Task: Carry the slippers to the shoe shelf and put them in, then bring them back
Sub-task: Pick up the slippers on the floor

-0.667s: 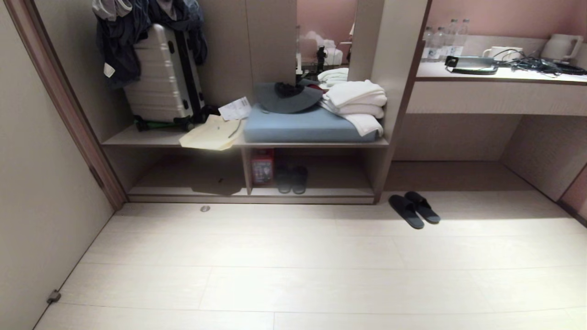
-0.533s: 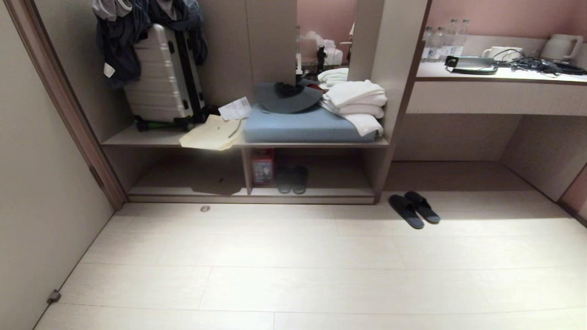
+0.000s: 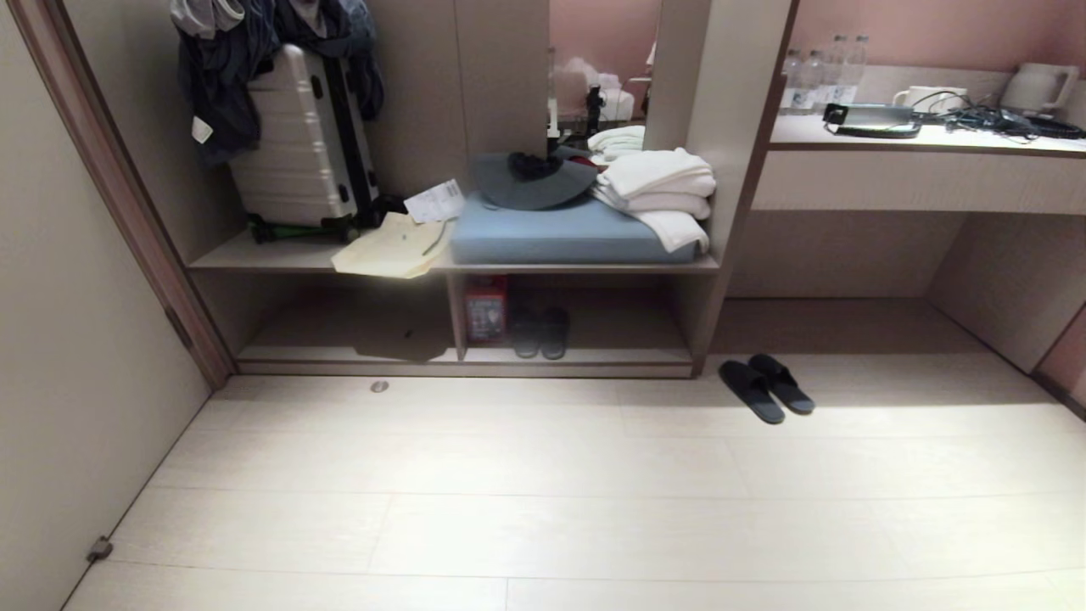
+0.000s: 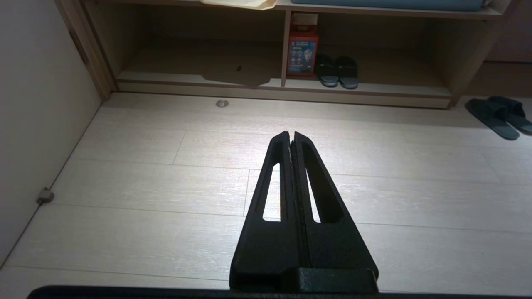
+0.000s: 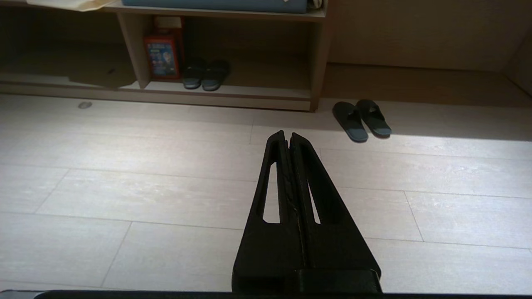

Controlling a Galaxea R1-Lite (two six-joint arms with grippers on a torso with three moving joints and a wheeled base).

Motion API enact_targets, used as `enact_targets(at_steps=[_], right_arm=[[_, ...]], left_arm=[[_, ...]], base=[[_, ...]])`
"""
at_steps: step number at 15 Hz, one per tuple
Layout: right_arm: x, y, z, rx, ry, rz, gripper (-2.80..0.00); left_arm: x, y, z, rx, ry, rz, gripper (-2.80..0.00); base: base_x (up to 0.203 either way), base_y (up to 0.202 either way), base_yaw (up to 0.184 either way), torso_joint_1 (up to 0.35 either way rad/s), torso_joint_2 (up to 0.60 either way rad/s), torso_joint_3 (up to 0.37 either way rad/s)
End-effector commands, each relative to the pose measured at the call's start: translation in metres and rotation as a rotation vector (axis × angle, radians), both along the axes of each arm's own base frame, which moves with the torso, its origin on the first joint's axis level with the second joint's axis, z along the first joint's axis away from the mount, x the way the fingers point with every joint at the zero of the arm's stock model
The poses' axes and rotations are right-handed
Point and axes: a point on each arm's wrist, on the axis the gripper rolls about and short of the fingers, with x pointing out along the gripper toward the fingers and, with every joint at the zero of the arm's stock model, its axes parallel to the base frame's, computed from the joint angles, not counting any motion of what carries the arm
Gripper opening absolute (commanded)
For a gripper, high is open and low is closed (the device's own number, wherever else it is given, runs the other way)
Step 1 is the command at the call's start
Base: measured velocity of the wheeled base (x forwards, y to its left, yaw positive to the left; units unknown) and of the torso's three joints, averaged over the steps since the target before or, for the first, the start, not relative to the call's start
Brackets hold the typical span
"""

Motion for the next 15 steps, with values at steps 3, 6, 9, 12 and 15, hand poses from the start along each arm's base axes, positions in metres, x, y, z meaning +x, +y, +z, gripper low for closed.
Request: enact_targets(at_steps=[3,6,9,12,15], right_arm=[[0.0,0.0,-0.0001,0.001,0.0,0.0,-2.8],[0.0,0.0,-0.0001,0.001,0.0,0.0,-2.8],[0.0,0.0,-0.0001,0.001,0.0,0.0,-2.8],[0.0,0.0,-0.0001,0.001,0.0,0.0,-2.8],[0.0,0.0,-0.0001,0.001,0.0,0.0,-2.8]], left_arm=[[0.0001,0.0,0.0003,0.001,-0.001,0.001,-2.8],[0.0001,0.0,0.0002,0.001,0.0,0.001,-2.8],[0.0002,0.0,-0.0001,0.001,0.001,0.001,-2.8],[0.0001,0.0,-0.0004,0.001,0.001,0.001,-2.8],[0.0,0.0,0.0002,0.001,-0.002,0.001,-2.8]], base=[[0.043,0.0,0.0,0.0,0.0,0.002],[0.194,0.0,-0.003,0.002,0.0,0.004],[0.197,0.0,0.001,0.001,0.0,0.002],[0.196,0.0,0.001,0.005,0.0,0.003],[0.196,0.0,0.0,0.0,0.0,0.005]])
